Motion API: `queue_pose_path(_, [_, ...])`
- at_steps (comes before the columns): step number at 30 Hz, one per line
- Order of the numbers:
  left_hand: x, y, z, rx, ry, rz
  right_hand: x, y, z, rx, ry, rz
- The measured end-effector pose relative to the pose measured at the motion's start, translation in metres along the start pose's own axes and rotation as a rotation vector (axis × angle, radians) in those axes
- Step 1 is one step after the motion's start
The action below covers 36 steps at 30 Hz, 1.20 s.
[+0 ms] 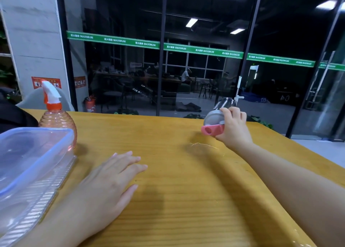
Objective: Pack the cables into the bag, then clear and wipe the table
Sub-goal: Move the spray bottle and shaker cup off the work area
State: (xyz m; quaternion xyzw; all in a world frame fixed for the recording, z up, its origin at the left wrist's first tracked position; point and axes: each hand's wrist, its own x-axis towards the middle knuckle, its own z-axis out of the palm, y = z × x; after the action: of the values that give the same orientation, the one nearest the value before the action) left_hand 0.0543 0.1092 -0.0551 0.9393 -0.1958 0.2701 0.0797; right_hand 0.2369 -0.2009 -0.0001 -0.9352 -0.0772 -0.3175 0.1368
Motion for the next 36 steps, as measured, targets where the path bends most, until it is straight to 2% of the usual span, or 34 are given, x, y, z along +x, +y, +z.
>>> queue_pose_path(1, [0.002, -0.002, -0.001, 0.026, 0.062, 0.048, 0.0, -0.014, -0.001, 0.039, 0.007, -0.031])
queue_pose_path(2, [0.002, -0.002, -0.001, 0.015, 0.053, 0.055, 0.0, -0.027, -0.002, 0.075, 0.015, -0.064])
queue_pose_path(6, [-0.005, -0.014, -0.002, -0.047, 0.062, 0.003, -0.006, -0.074, -0.001, 0.193, 0.009, -0.164])
queue_pose_path(10, [-0.007, -0.021, -0.015, -0.192, 0.098, -0.106, -0.007, -0.118, -0.001, 0.416, 0.013, -0.172])
queue_pose_path(12, [-0.007, -0.022, -0.019, -0.315, 0.121, -0.196, -0.004, -0.141, -0.004, 0.551, -0.015, -0.138])
queue_pose_path(15, [-0.007, -0.026, -0.018, -0.422, 0.145, -0.225, 0.008, -0.177, -0.003, 0.737, -0.137, -0.038])
queue_pose_path(21, [-0.008, -0.024, -0.019, -0.397, 0.06, -0.237, 0.02, -0.234, -0.004, 1.06, -0.422, 0.217])
queue_pose_path(24, [-0.009, -0.027, -0.02, -0.435, 0.083, -0.248, 0.022, -0.253, 0.0, 1.087, -0.452, 0.284])
queue_pose_path(31, [-0.008, -0.029, -0.026, -0.417, 0.108, -0.258, 0.032, -0.285, 0.005, 1.118, -0.53, 0.287])
queue_pose_path(36, [-0.009, -0.026, -0.029, -0.427, 0.106, -0.273, 0.03, -0.294, 0.015, 1.192, -0.552, 0.406])
